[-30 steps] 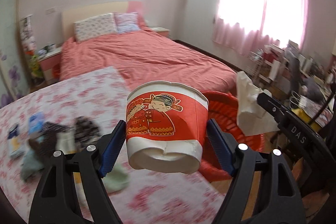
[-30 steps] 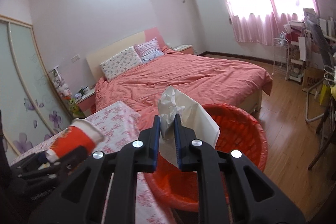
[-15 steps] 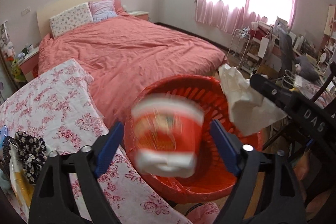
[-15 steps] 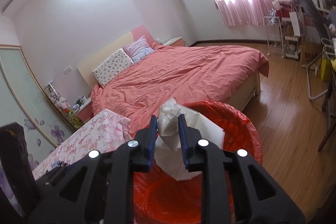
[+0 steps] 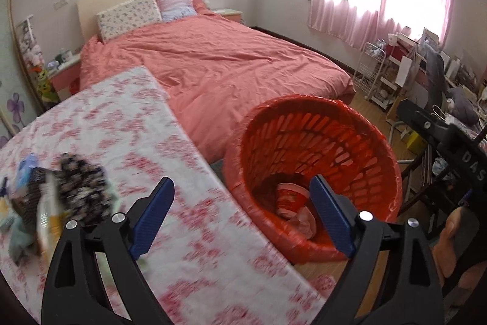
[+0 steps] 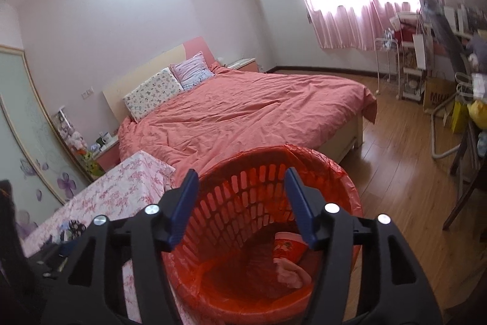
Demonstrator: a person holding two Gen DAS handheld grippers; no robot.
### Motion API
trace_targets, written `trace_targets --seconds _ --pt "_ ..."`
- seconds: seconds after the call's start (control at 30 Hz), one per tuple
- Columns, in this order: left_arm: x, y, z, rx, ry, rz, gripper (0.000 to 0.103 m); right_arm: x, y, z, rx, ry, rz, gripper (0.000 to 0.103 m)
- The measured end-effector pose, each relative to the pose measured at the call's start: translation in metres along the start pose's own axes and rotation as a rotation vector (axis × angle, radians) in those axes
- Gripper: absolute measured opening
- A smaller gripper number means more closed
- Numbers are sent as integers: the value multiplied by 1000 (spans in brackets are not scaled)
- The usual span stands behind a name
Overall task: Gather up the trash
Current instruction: 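Open the left tool dropping the cup while the right tool drops the tissue into the basket, then grasp the black floral cloth with the right tool while the left tool moves to the snack wrapper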
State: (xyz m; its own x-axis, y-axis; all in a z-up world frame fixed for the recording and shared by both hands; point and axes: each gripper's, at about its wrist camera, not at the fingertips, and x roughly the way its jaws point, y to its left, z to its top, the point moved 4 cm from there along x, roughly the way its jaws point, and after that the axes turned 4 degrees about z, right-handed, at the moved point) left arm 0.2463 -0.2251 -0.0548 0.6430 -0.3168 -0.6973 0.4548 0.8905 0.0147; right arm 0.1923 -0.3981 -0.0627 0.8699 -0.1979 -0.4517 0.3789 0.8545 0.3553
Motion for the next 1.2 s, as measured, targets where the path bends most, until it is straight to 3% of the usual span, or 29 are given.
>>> trace_targets --seconds 0.27,0.77,1.0,1.2 --pt "-45 65 -15 -89 -55 102 92 -9 56 -21 -105 58 42 62" --pt "-85 221 -76 -327 -51 347 92 19 188 -89 -245 246 221 61" --pt "-91 254 -96 -373 -47 393 92 52 242 -113 -295 327 269 51" --pt "-93 276 -109 -388 -36 436 92 76 264 -131 -312 389 271 46"
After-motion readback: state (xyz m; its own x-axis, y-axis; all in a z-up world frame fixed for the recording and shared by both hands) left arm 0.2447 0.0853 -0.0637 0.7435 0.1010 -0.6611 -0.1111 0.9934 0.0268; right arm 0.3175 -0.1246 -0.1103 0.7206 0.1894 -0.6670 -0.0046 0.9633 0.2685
